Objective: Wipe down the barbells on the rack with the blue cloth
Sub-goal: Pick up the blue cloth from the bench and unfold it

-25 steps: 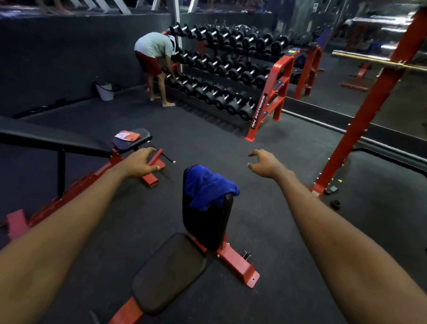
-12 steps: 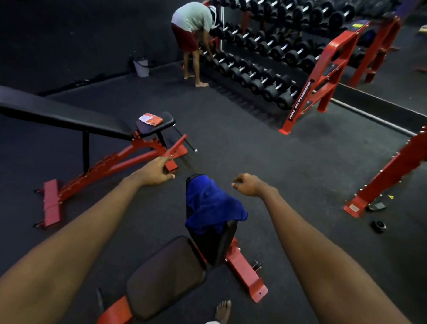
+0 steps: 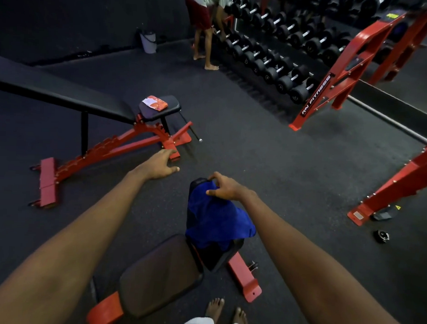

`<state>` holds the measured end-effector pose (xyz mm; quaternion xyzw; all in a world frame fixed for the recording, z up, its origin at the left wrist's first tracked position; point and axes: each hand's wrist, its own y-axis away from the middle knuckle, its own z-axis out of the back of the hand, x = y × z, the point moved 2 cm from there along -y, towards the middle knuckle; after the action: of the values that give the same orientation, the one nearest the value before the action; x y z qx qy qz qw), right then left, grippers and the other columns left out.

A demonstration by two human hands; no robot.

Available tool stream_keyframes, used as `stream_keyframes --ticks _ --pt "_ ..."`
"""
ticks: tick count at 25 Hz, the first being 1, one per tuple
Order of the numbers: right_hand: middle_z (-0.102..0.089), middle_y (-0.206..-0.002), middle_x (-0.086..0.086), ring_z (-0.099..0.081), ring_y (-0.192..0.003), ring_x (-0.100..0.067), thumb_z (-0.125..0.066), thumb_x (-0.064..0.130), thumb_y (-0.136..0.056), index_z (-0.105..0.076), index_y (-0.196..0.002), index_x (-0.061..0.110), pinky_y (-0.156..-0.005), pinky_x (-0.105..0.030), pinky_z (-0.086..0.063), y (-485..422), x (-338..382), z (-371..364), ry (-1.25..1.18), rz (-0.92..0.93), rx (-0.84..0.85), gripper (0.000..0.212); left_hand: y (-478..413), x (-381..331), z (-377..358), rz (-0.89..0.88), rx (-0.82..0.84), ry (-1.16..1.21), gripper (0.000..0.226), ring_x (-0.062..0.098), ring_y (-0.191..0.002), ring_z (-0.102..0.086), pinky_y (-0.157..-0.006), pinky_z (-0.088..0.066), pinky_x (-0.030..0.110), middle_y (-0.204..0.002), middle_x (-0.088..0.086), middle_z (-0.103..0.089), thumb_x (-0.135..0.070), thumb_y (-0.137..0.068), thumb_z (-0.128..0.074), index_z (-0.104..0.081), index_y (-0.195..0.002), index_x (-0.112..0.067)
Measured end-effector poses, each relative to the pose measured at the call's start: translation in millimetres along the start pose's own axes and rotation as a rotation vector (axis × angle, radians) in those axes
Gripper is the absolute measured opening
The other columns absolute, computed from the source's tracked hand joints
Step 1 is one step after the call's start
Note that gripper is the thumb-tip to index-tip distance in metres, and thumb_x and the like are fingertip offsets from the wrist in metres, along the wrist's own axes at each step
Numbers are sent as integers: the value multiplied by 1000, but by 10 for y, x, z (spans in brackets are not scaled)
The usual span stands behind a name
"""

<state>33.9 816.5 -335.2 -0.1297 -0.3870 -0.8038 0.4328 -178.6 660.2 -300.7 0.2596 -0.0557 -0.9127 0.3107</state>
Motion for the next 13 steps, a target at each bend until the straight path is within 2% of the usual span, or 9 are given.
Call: stream_keyframes --ticks 2,4,6,9,10,13 --pt "-49 -119 -7 -55 -108 -24 -66 38 -97 -55 -124 17 -90 -37 -46 -57 -53 -12 21 27 -58 36 -49 61 -24 19 -9 0 80 29 -145 -39 -119 -31 38 -159 15 -36 -34 -92 -73 -33 -157 -9" --pt "-47 -117 -8 -54 -101 -22 -65 34 -98 -61 -109 11 -85 -32 -41 -37 -79 7 68 97 -99 26 -107 79 -37 31 -10 -6 80 29 -145 -39 -119 -31 38 -159 16 -36 -33 -92 -73 -33 -157 -8" --pt "-57 -109 -12 -58 -94 -24 -64 25 -95 -63 -95 6 -78 -33 -41 38 -75 88 70 150 -148 19 -178 28 -40 22 -10 11 78 30 -144 -40 -119 -31 38 -158 16 -38 -32 -93 -72 -34 -156 -7" --pt "-62 -75 -10 -59 -73 -25 -60 25 -88 -54 -73 10 -65 -41 -45 234 -139 347 -44 116 -272 22 -351 -149 -66 -4 0 -3 72 31 -142 -43 -116 -32 35 -156 18 -41 -26 -93 -71 -38 -153 -4" --pt "-63 -71 -9 -59 -70 -24 -60 26 -87 -53 -71 11 -63 -42 -46 297 -213 467 -101 81 -342 22 -420 -233 -66 -14 2 -9 69 32 -141 -44 -115 -32 34 -155 20 -43 -22 -94 -70 -39 -152 -2" --pt "-67 -79 -9 -61 -76 -22 -55 21 -91 -58 -77 13 -69 -37 -44 526 -689 903 -302 -71 -577 16 -719 -651 -107 -90 12 -29 63 33 -138 -47 -114 -33 33 -152 21 -47 -16 -93 -69 -45 -149 1"
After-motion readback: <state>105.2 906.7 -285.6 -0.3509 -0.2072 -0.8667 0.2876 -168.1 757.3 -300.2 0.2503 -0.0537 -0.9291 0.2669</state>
